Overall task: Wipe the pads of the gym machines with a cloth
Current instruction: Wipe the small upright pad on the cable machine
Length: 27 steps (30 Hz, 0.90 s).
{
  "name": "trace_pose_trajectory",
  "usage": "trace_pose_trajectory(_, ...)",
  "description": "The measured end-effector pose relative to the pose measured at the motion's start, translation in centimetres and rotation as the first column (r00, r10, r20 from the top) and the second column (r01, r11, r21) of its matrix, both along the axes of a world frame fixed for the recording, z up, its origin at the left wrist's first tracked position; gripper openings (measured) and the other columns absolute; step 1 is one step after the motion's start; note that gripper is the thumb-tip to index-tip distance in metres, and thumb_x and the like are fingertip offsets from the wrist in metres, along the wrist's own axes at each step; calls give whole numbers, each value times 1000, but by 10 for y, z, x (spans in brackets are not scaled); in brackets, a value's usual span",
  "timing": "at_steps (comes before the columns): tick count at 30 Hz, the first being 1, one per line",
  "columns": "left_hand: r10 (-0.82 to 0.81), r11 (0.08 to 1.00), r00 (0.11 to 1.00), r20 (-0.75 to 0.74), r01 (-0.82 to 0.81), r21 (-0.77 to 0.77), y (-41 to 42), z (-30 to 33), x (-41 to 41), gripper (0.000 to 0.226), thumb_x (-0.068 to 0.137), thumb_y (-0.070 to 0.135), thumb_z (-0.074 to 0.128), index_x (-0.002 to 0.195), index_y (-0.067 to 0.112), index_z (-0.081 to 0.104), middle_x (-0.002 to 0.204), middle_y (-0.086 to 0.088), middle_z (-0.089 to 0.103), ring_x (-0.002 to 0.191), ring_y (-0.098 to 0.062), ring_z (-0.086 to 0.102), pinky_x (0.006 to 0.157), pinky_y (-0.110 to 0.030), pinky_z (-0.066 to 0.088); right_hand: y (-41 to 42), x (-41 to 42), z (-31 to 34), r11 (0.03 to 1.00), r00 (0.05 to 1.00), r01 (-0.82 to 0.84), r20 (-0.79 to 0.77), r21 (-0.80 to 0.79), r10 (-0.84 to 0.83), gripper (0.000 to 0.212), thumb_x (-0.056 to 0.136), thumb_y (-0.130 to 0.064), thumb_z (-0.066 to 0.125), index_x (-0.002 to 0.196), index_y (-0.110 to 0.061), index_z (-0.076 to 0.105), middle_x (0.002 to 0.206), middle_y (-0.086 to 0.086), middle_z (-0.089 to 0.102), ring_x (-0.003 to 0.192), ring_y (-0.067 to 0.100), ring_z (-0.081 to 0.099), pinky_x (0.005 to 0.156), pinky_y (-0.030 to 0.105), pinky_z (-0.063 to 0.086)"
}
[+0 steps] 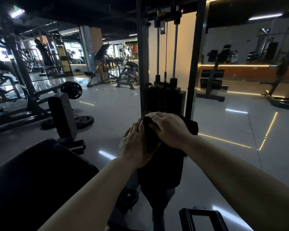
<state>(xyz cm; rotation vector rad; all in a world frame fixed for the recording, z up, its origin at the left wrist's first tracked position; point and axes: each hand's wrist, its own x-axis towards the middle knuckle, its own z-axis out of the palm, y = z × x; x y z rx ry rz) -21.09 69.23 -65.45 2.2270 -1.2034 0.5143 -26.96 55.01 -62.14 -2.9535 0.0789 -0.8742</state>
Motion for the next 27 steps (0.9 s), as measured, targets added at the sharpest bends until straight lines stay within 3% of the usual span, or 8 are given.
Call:
trace_pose_trajectory(3,1,999,1000,21,-2,33,0,0,0,90,83,66,46,149,14,14,156,-2,22,142,-16,24,116,-29,21,-17,-13,-2,998,999,-43,7,49,42,40,98,-34,44,136,-21,50,139,-5,52,124,17,51,103,37,40)
trace_pose_trajectory(7,23,998,1000,-21,-22,60,-2,1,-1,91,84,63,49,149,13,10,158,-3,14,144,-18,17,114,-29,17,-35,-33,-10,951,993,-75,108,300,45,35,100,-26,43,132,-16,53,133,-1,55,116,20,56,93,37,47)
trace_pose_trajectory(9,12,998,1000,-4,-11,65,-2,2,-1,93,83,63,49,149,11,11,157,-4,16,144,-18,18,114,-29,18,-27,-28,-8,966,996,-23,89,256,1,36,99,-27,43,132,-16,54,133,-1,56,118,19,54,96,34,44)
trace_pose_trajectory(13,-6,999,1000,8,6,38,1,3,-3,92,82,63,51,150,14,12,156,-1,22,143,-15,22,115,-25,17,-1,-8,2,1000,999,-12,31,14,11,41,99,-32,44,138,-21,48,141,-4,50,129,17,46,108,31,29)
trace_pose_trajectory(15,-4,999,1000,10,4,38,0,3,-2,92,82,64,49,150,15,13,155,-2,23,142,-15,25,115,-27,20,-7,-11,3,998,998,-57,13,7,57,41,99,-31,45,139,-21,47,141,-5,50,129,16,45,107,31,29)
trace_pose_trajectory(17,9,997,1000,-6,-8,72,-1,3,-2,90,83,63,49,149,14,13,156,-3,21,141,-19,25,114,-30,22,-25,-22,-3,985,990,-140,28,102,138,38,98,-26,47,136,-20,51,139,-3,52,126,16,49,105,32,37)
trace_pose_trajectory(22,23,997,996,-89,-16,74,-3,5,-2,83,86,56,53,148,16,15,157,0,17,139,-23,30,108,-36,30,-39,-24,-31,883,956,-199,281,425,81,36,97,-28,43,127,-13,57,129,1,56,116,18,54,94,44,49)
trace_pose_trajectory(27,13,1000,994,-110,-13,2,-14,5,-2,63,88,47,53,144,29,28,149,0,25,131,-26,36,98,-40,39,-25,-7,-62,870,795,-237,601,433,-82,43,99,-33,38,134,-11,49,145,9,43,132,24,43,101,46,46)
